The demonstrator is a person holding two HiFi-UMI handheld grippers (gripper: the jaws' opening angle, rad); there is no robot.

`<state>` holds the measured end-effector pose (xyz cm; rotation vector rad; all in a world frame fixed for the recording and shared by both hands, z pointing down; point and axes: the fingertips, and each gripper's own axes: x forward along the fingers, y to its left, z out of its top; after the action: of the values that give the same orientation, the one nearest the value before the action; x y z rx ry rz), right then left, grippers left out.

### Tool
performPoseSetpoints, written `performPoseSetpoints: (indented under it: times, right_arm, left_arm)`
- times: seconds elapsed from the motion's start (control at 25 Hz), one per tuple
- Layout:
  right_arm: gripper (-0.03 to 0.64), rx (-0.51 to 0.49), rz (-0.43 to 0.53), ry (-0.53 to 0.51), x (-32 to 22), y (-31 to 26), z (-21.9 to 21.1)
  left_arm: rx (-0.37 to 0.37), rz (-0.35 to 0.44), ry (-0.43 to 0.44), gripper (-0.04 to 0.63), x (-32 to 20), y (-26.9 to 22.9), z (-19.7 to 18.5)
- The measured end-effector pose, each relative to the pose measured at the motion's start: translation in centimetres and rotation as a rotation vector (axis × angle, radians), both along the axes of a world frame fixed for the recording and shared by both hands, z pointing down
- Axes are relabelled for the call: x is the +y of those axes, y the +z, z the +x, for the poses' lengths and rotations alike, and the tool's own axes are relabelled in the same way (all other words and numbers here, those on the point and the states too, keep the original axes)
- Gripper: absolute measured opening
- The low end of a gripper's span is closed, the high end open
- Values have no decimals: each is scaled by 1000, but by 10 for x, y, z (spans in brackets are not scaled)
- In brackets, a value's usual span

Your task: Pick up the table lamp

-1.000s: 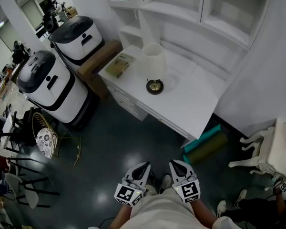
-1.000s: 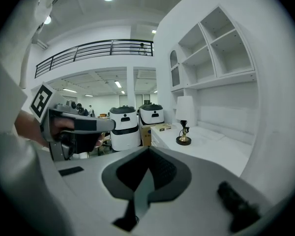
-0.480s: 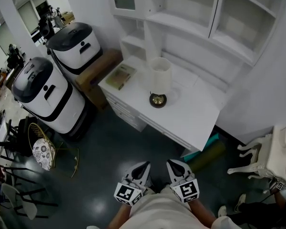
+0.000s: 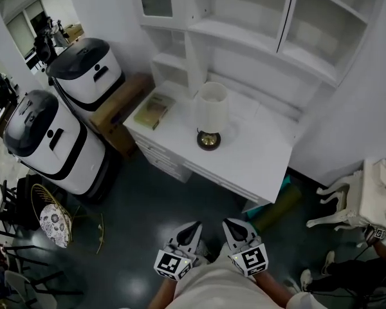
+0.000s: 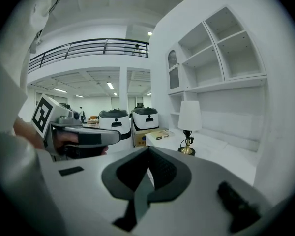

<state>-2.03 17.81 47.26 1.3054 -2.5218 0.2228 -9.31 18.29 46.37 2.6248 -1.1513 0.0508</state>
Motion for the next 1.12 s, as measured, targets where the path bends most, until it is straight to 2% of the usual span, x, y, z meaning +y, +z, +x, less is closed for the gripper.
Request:
performPoseSetpoints:
  times: [0.24,0.48,0.76,1.12]
  right_arm:
    - [12,35,-35,9,-5,8,3]
    - [12,18,-38,11,-26,18,8]
    - [12,-18,-26,-28,-70,12,9]
    - [12,-53,-8,-79,-139,5,30]
  left_arm:
    - [19,-21,18,11,-19,11,-5]
    - [-3,-23,22,11,-36,16,1]
    - [-27,-26,1,11,-67,7,14]
    - [-39,7,-23,11,-130,-6,42]
